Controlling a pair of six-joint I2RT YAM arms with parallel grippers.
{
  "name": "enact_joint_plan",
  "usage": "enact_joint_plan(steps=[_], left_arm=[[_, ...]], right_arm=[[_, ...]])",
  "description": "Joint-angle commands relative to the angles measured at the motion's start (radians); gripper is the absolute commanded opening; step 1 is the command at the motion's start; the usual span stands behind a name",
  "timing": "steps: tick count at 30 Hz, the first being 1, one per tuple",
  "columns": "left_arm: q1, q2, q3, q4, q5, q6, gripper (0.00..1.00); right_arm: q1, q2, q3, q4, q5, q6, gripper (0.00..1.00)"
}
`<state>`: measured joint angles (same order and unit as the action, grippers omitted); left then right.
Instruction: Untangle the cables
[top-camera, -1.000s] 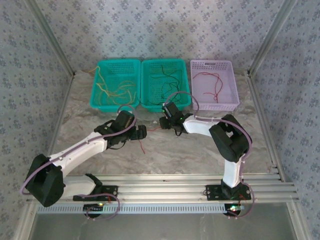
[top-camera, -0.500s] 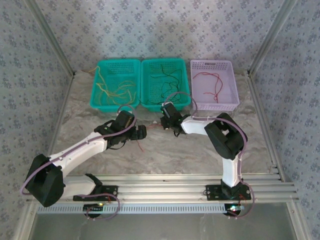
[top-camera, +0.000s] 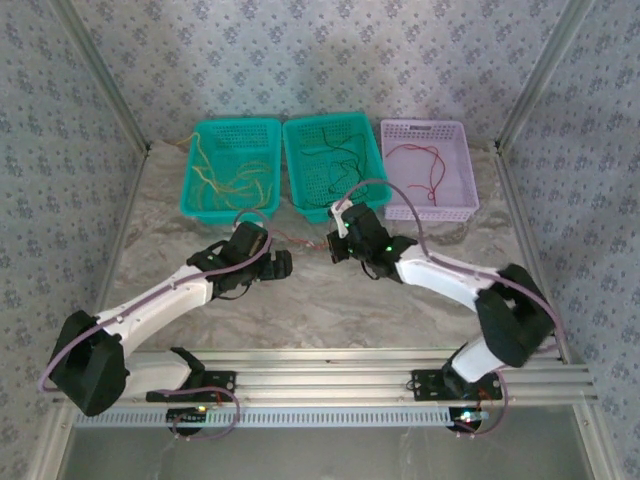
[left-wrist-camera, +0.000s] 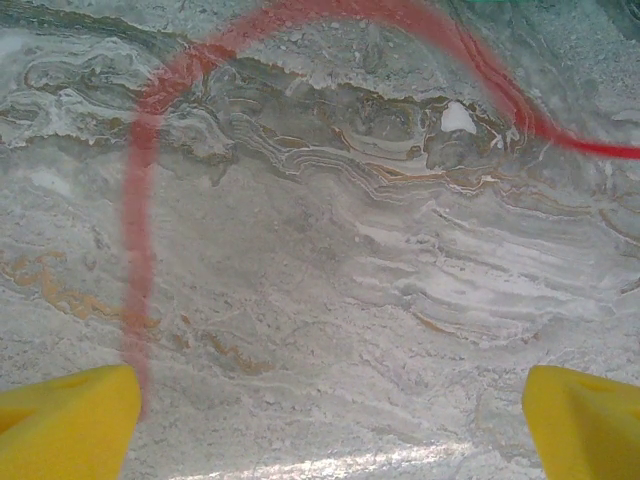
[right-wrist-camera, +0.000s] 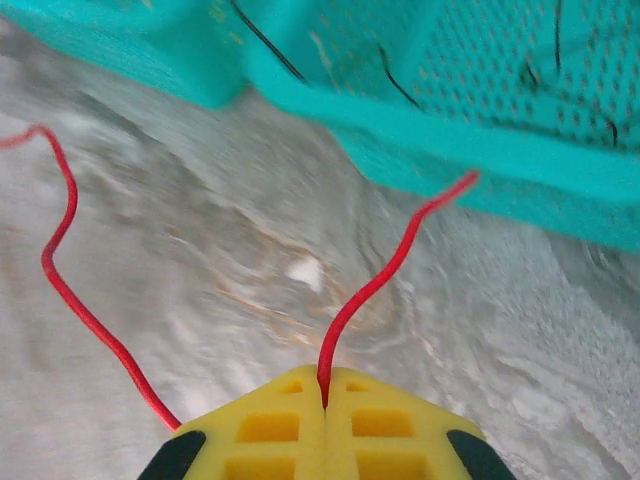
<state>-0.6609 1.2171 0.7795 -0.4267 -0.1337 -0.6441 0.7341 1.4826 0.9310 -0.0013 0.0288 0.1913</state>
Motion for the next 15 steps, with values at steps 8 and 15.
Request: enact_joint_plan(steps=[8, 15], left_arm=[[0.006, -0.012, 0.018, -0.014, -0.012, 0.014, 0.98], [0.006, -0.008, 0.039, -0.009, -0.003, 0.017, 0.98]], right_arm=[[-0.052, -0.287, 0.138, -0.184, -0.029, -0.029, 0.0], [-0.282, -0.287, 0.328, -0.241, -0.059, 0.088, 0.0]])
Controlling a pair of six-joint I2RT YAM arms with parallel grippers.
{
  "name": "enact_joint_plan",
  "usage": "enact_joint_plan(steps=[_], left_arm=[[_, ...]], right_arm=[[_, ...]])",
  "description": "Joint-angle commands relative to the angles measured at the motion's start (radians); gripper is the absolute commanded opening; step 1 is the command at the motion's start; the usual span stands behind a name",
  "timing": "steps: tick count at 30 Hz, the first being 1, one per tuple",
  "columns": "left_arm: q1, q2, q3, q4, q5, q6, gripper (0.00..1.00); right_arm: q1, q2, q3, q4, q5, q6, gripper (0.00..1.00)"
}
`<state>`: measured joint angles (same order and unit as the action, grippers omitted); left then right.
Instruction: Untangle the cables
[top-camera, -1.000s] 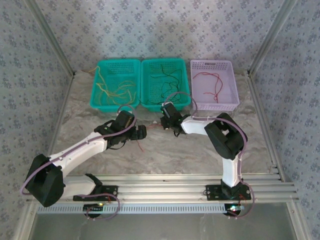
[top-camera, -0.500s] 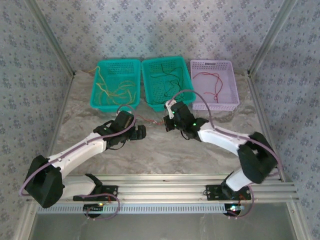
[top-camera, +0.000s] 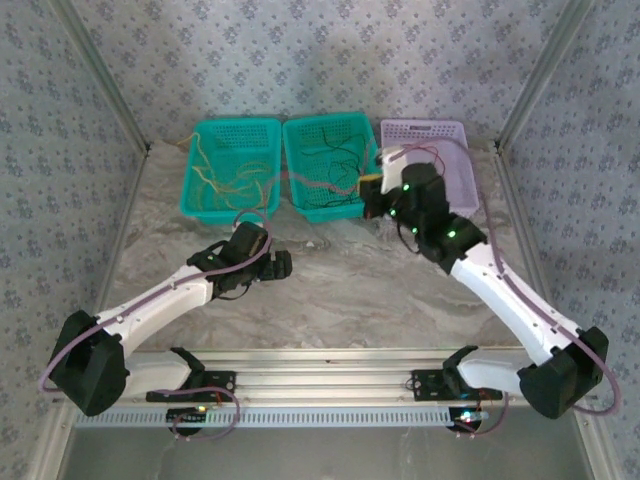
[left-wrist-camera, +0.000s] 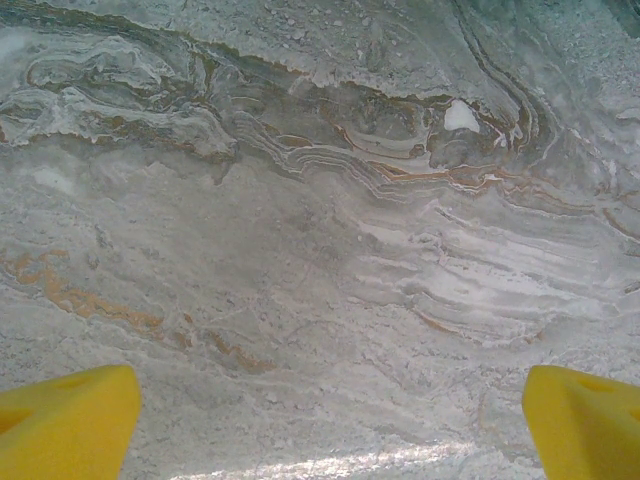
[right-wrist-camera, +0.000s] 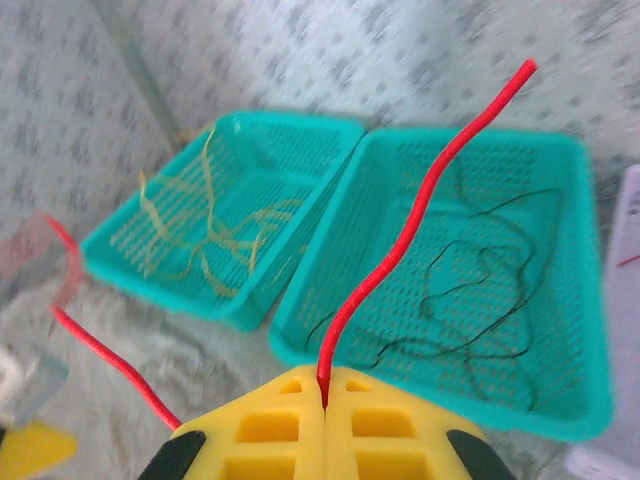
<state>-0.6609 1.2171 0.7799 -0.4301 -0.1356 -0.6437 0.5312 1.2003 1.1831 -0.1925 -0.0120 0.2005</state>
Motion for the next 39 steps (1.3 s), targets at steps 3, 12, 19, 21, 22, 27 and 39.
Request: enact_joint_plan(steps=[3, 12, 19, 21, 22, 27, 39], left_arm=[[0.006, -0.011, 0.047, -0.006, 0.005, 0.016, 0.98], [0.006, -0.031, 0.048, -0.014, 0.011, 0.011, 0.98], [0.004, -0.037, 0.043, -0.019, 0.01, 0.004, 0.98], [0.004, -0.037, 0.042, -0.018, 0.011, 0.001, 0.98], [0.004, -0.037, 0.041, -0.019, 0.01, 0.0, 0.98], [0.0, -0.037, 0.033, -0.016, 0.009, -0.008, 0.98], [-0.002, -0.02, 0.023, -0.004, 0.007, -0.011, 0.98]], right_arm=[[-0.171, 0.008, 0.124, -0.065, -0.049, 0.12, 0.0], [-0.388, 0.094, 0.226, -0.119, -0.084, 0.206, 0.0], [-0.512, 0.196, 0.276, -0.117, -0.106, 0.279, 0.0], [-0.539, 0.22, 0.293, -0.1, -0.111, 0.292, 0.0], [-0.546, 0.232, 0.301, -0.1, -0.106, 0.293, 0.0], [-0.582, 0.301, 0.335, -0.107, -0.107, 0.301, 0.0], [-0.608, 0.429, 0.359, -0.099, -0.086, 0.311, 0.0]])
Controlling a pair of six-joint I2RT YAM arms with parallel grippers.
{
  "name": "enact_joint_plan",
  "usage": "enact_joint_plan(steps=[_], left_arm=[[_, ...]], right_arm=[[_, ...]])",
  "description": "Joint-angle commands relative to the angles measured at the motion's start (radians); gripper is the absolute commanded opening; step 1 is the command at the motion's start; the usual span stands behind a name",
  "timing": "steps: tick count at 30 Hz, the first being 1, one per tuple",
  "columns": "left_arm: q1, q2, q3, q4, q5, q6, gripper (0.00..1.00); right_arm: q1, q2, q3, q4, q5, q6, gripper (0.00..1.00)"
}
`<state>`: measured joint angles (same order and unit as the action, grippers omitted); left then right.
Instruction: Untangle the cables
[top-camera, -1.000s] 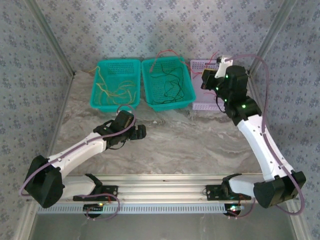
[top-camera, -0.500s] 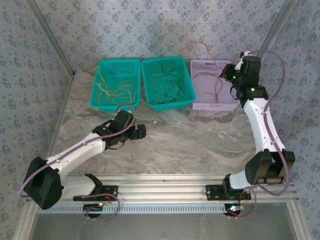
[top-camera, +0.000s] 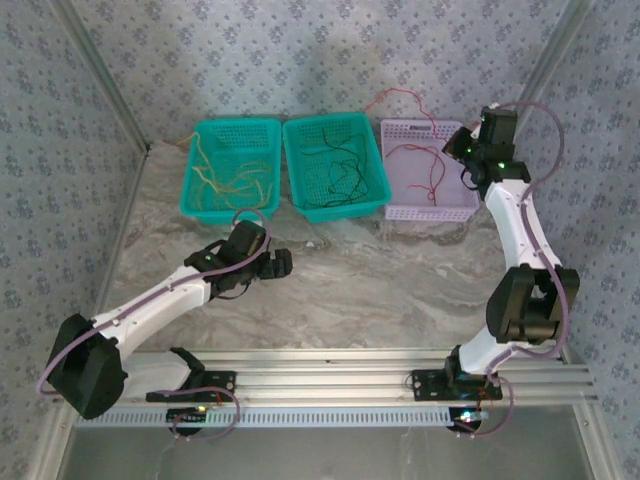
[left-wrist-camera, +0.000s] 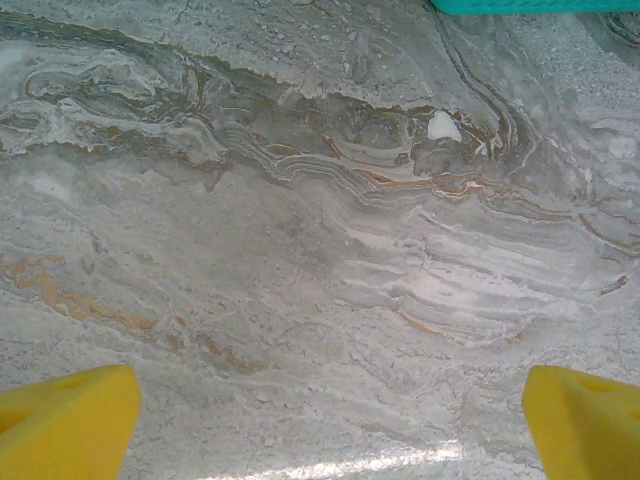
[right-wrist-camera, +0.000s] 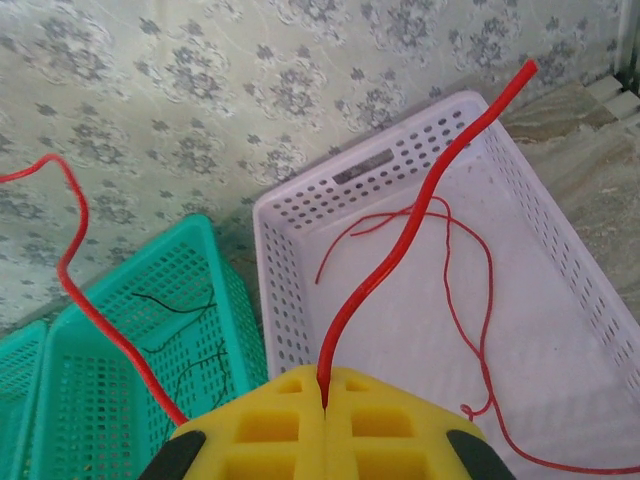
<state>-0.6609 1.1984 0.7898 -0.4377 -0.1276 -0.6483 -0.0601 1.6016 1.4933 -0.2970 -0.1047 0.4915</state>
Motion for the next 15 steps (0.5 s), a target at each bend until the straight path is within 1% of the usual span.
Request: enact_joint_plan(steps=[1, 15], left_arm=[[0.0, 0.0, 0.012, 0.006, -0.001, -0.007, 0.98], [-0.001, 0.015, 0.009, 0.016, -0.001, -0.012, 0.98]], right_arm=[[-0.022, 0.038, 0.054, 0.002, 0.005, 0.022, 0.0], [-0.043, 0.19, 0.115, -0.036, 0.053, 0.014, 0.0]])
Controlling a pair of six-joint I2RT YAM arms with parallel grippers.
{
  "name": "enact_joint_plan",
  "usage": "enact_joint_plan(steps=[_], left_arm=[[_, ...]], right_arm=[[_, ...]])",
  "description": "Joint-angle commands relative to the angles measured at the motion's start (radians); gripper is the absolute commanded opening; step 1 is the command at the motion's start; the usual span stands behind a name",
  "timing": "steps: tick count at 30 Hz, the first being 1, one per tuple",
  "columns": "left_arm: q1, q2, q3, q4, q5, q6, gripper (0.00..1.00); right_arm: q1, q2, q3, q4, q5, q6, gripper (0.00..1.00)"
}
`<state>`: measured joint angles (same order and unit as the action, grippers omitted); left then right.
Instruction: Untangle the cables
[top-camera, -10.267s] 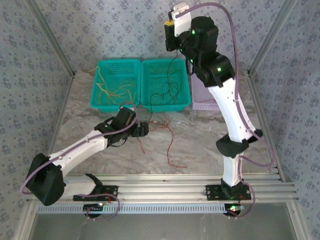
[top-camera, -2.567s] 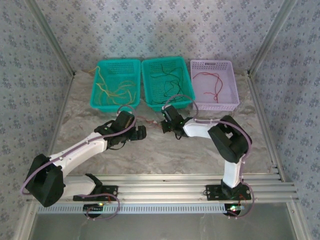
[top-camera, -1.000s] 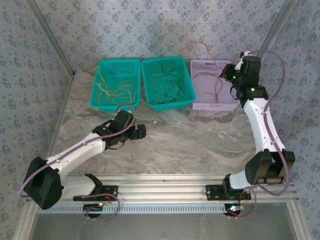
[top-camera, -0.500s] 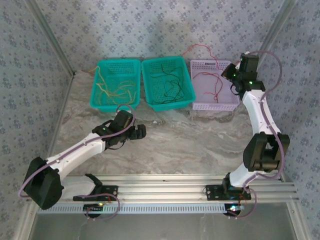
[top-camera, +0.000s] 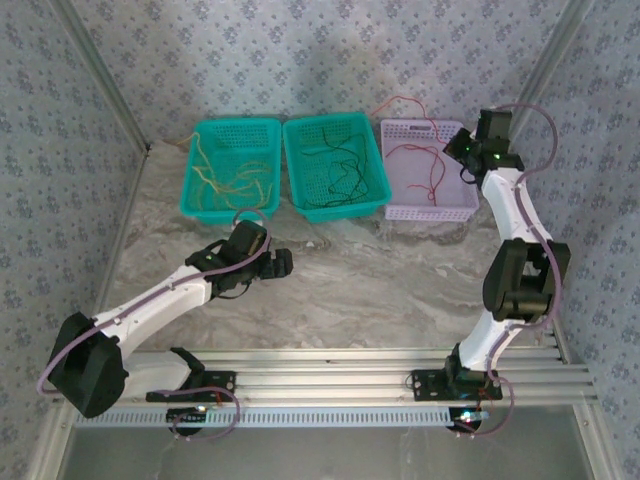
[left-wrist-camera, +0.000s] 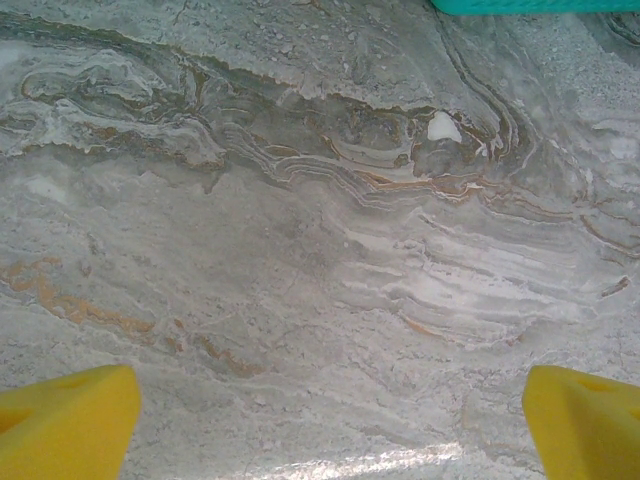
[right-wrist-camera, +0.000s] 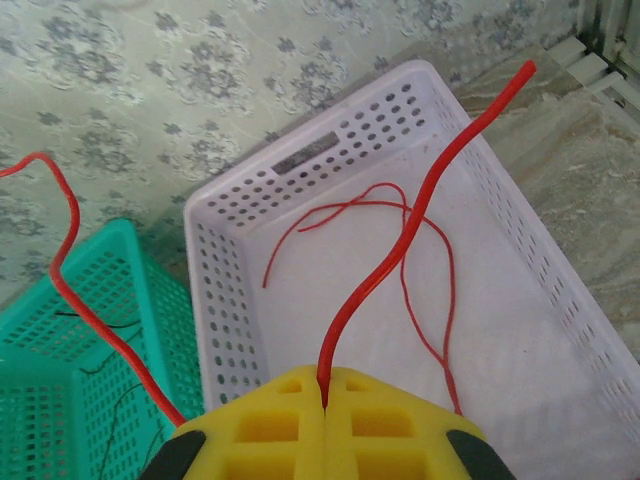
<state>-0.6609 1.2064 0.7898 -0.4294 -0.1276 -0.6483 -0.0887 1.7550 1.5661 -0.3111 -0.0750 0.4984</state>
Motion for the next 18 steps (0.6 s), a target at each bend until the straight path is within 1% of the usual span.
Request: enact_joint_plan(steps=[1, 18], left_arm=[[-0.001, 0.008, 0.009, 0.008, 0.0, -0.012, 0.98], [-0.005, 0.013, 0.014, 0.005, -0.002, -0.017, 0.98]], right_arm=[[-0.016, 0.046, 0.046, -0.024, 0.025, 0.007, 0.0], [-0.031, 0.238, 0.121, -0.089, 0.055, -0.011, 0.0]])
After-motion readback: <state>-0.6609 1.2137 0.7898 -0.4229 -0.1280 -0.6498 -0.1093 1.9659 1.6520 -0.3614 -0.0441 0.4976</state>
